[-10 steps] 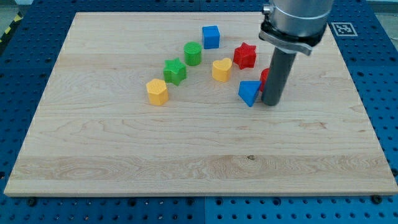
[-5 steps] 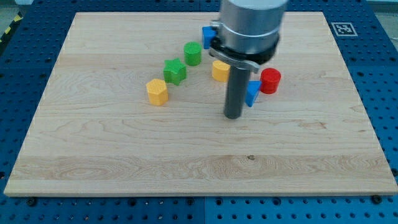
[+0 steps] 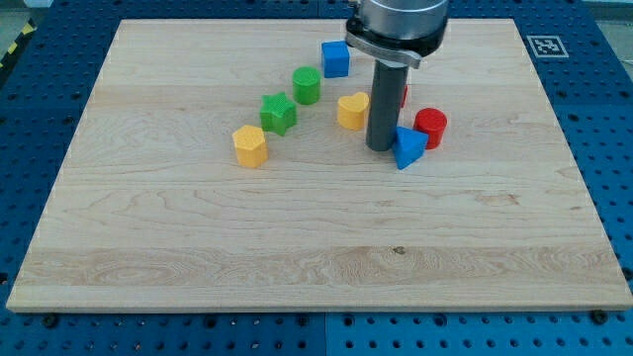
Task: Move the blue triangle below red circle
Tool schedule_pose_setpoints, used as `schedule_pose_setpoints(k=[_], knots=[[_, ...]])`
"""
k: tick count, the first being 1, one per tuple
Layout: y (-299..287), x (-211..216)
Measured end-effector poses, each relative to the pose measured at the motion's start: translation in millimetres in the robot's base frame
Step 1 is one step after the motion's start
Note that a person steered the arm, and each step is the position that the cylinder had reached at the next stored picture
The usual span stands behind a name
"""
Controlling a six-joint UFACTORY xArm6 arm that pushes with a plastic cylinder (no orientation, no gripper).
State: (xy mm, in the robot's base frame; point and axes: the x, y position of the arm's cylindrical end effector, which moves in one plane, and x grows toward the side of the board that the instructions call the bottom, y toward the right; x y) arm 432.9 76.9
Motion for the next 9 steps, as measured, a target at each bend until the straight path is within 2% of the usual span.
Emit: schedule_pose_setpoints(k=[5,9], knots=[[4.9,-19.5],[21.8,31.1]])
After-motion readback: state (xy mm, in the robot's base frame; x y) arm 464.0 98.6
